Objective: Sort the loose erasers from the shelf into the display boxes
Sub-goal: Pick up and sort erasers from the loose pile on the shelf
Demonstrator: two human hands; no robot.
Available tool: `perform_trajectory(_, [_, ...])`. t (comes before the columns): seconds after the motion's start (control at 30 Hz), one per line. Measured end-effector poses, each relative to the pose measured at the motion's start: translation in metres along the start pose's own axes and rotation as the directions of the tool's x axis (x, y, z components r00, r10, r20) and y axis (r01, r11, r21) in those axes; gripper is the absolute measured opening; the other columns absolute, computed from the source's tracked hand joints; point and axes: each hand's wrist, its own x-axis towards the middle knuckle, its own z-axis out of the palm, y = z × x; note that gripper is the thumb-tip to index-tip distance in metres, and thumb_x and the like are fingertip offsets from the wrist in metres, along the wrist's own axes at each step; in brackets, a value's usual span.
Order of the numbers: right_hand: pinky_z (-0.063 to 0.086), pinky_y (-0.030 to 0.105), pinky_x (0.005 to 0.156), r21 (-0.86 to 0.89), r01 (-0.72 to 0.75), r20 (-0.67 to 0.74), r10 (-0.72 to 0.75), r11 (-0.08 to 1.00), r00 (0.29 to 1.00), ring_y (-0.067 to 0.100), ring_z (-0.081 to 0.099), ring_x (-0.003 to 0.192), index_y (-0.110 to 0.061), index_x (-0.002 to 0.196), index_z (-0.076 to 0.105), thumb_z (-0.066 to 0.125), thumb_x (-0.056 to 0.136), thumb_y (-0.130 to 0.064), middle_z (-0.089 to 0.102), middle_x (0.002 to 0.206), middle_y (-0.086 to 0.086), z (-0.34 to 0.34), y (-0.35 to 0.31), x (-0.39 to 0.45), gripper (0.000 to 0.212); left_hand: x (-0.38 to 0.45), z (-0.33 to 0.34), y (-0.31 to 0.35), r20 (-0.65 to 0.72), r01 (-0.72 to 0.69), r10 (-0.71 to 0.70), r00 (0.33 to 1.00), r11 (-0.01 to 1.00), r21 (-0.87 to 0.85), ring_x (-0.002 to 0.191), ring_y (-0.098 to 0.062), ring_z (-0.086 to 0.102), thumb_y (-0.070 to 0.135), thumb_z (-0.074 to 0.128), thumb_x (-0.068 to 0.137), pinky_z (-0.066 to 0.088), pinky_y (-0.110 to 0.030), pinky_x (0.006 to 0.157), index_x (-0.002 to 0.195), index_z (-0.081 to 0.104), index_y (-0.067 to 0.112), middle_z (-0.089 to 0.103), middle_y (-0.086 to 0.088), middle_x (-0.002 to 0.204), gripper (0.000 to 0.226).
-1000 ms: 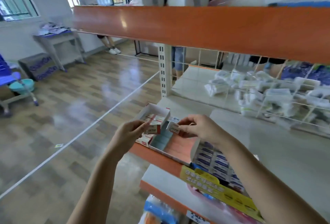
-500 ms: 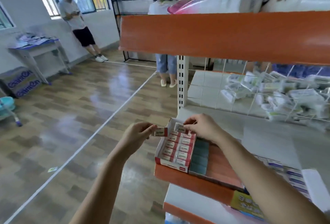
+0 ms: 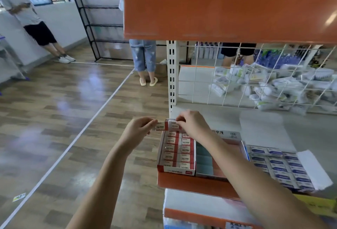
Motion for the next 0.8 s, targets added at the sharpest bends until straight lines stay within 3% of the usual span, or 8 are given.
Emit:
perform_trajectory(0.2, [0.049, 0.027, 0.086, -0.088, 0.044, -0.032, -0.047, 0.995, 0.998, 0.02, 0.06, 0.092, -0.005, 0.098, 0.068, 0.061, 0.088, -0.015, 0.061, 0.103, 0.007, 0.015, -0.006, 0.002, 0.015, 0.007, -0.006, -0.015, -0.002, 0.004, -0.004, 1.0, 1.0, 0.0, 0.061, -0.009, 0.051, 0.027, 0.056, 0.091, 0.043, -0.026, 0.064, 0.086, 0.067, 0.026, 0.062, 0.002, 0.068, 0.012])
perform_trajectory(0.5, [0.049, 0.027, 0.086, -0.037, 0.039, -0.06, -0.042, 0.999, 0.997, 0.017, 0.06, 0.089, -0.008, 0.096, 0.068, 0.063, 0.087, -0.015, 0.066, 0.099, 0.005, 0.01, -0.004, 0.001, 0.012, 0.013, -0.01, -0.022, 0.011, 0.001, 0.0, 1.0, 0.998, -0.057, 0.063, -0.008, 0.052, 0.026, 0.056, 0.091, 0.044, -0.02, 0.062, 0.09, 0.067, 0.024, 0.064, 0.006, 0.07, 0.012])
perform_trajectory(0.63, [0.048, 0.017, 0.071, 0.115, -0.043, 0.039, 0.039, 0.992, 0.998, 0.01, 0.06, 0.081, -0.015, 0.093, 0.069, 0.064, 0.086, -0.015, 0.068, 0.093, 0.0, -0.002, -0.001, -0.001, 0.008, 0.014, -0.01, -0.02, 0.025, -0.003, 0.004, 1.0, 0.999, -0.049, 0.064, -0.008, 0.052, 0.026, 0.056, 0.091, 0.043, -0.02, 0.062, 0.091, 0.067, 0.023, 0.064, 0.005, 0.07, 0.012])
perform_trajectory(0.8, [0.042, 0.01, 0.065, 0.119, -0.076, 0.088, 0.065, 0.99, 0.994, 0.009, 0.059, 0.082, -0.015, 0.096, 0.068, 0.062, 0.088, -0.017, 0.067, 0.096, 0.0, 0.001, 0.001, -0.006, 0.01, 0.017, -0.005, -0.019, 0.035, -0.003, 0.005, 0.999, 0.999, -0.033, 0.064, -0.008, 0.051, 0.027, 0.055, 0.091, 0.043, -0.018, 0.062, 0.088, 0.065, 0.024, 0.062, 0.003, 0.07, 0.011])
